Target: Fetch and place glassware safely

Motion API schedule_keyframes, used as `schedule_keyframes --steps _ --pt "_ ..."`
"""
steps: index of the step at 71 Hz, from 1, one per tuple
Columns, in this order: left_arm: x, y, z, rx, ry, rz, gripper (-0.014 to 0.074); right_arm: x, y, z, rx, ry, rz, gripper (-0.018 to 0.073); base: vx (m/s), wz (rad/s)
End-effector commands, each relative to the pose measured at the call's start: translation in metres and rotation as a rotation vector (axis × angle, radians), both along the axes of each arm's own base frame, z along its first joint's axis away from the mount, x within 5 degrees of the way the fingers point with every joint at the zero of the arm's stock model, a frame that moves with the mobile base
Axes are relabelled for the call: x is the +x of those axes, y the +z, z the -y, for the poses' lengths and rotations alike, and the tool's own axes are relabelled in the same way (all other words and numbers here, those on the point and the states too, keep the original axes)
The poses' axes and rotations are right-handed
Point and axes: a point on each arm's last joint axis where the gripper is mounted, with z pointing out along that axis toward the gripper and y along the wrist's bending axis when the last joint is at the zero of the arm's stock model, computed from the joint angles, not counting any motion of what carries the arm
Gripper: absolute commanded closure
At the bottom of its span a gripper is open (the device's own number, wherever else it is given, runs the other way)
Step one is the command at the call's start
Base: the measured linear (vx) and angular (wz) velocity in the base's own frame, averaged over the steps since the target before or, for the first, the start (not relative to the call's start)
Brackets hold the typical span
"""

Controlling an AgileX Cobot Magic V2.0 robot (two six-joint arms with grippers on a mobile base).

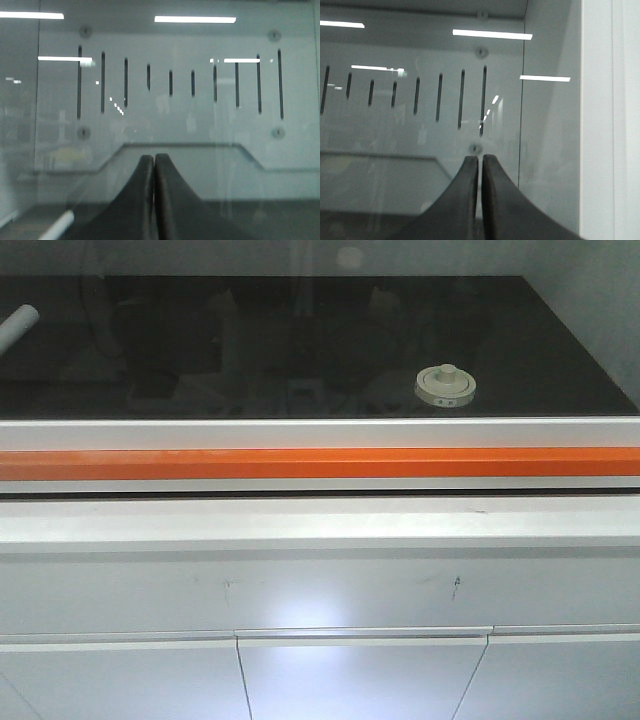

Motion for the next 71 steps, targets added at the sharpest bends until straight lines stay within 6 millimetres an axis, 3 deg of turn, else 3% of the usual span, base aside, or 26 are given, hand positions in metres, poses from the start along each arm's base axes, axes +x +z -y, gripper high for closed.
schedule_keyframes --steps 1,15,22,29,40,51,60,71 --pt "0.006 0.05 0.0 -0.016 0.0 0.114 0.0603 0.002 0.049 0.001 -0.024 -0.022 0.11 0.0563 0.0 0.0" --pt "0.04 0.117 0.0 -0.017 0.0 0.147 0.0603 0.029 0.112 0.001 -0.02 -0.018 0.122 0.0563 0.0 0.0" --pt "0.059 0.135 0.001 -0.016 -0.002 0.119 0.0603 0.049 0.128 0.001 -0.017 -0.016 0.099 0.0563 0.0 0.0" --pt "0.078 0.138 0.002 -0.003 -0.002 0.025 0.0603 0.074 0.13 0.0 -0.018 -0.011 0.012 0.0563 0.0 0.0" --pt "0.114 0.116 0.004 0.006 -0.007 -0.193 0.0603 0.112 0.11 0.0 0.014 0.011 -0.185 0.0563 0.0 0.0" --pt "0.142 0.091 0.005 0.012 -0.012 -0.383 0.0603 0.132 0.09 -0.001 0.065 0.035 -0.356 0.0563 0.0 0.0" --pt "0.15 0.069 0.005 0.005 -0.012 -0.424 0.0603 0.138 0.071 -0.001 0.096 0.041 -0.403 0.0563 0.0 0.0" --pt "0.15 0.023 0.004 -0.001 -0.005 -0.445 0.0603 0.137 0.032 0.001 0.117 0.035 -0.378 0.0563 0.0 0.0"
